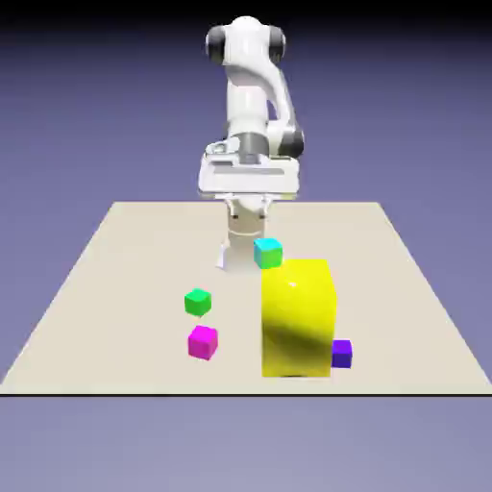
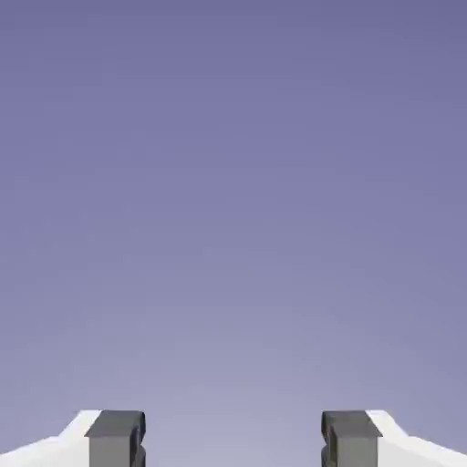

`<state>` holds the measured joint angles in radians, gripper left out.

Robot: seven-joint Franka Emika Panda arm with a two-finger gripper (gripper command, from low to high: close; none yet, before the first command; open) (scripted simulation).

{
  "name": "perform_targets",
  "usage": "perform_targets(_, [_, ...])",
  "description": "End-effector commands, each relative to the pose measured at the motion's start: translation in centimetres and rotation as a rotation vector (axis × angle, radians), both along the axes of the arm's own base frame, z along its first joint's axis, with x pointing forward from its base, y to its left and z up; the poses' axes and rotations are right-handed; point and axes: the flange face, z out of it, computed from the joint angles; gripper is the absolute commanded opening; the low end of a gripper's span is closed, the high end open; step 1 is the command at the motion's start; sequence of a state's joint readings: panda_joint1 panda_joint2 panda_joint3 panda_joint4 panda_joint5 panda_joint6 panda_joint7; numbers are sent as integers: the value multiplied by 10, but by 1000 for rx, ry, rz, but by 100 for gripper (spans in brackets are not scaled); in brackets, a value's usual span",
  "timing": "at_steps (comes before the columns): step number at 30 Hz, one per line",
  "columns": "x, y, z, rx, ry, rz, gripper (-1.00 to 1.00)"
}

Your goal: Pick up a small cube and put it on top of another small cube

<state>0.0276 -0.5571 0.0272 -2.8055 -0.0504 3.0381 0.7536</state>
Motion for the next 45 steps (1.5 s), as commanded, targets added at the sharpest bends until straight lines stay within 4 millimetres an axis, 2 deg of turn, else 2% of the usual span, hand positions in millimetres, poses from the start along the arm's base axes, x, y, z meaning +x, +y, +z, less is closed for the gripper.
perform_targets(1, [7, 15, -7, -43, 44, 49, 0])
perform_targets(5, [30, 76, -40, -220, 208, 244, 0])
perform_targets(10, [41, 151, -87, -447, 383, 479, 0])
perform_targets(14, [38, 207, -125, -631, 490, 657, 0])
perform_targets(20, [22, 286, -179, -900, 591, 895, 0])
perform_targets(28, [43, 307, -244, -1077, 875, 975, 0])
perform_targets(35, [54, 317, -301, -1201, 1135, 1029, 0])
perform_targets(36, [58, 311, -309, -1196, 1195, 1024, 0])
perform_targets(38, [60, 306, -311, -1187, 1218, 1019, 0])
perform_targets(40, [59, 276, -356, -1188, 1218, 1018, 0])
perform_targets(41, [58, 270, -365, -1187, 1218, 1019, 0])
perform_targets(42, [58, 270, -365, -1187, 1218, 1019, -100])
perform_targets(43, [58, 270, -365, -1187, 1218, 1019, -100])
perform_targets(45, [60, 300, -320, -1188, 1218, 1017, -100])
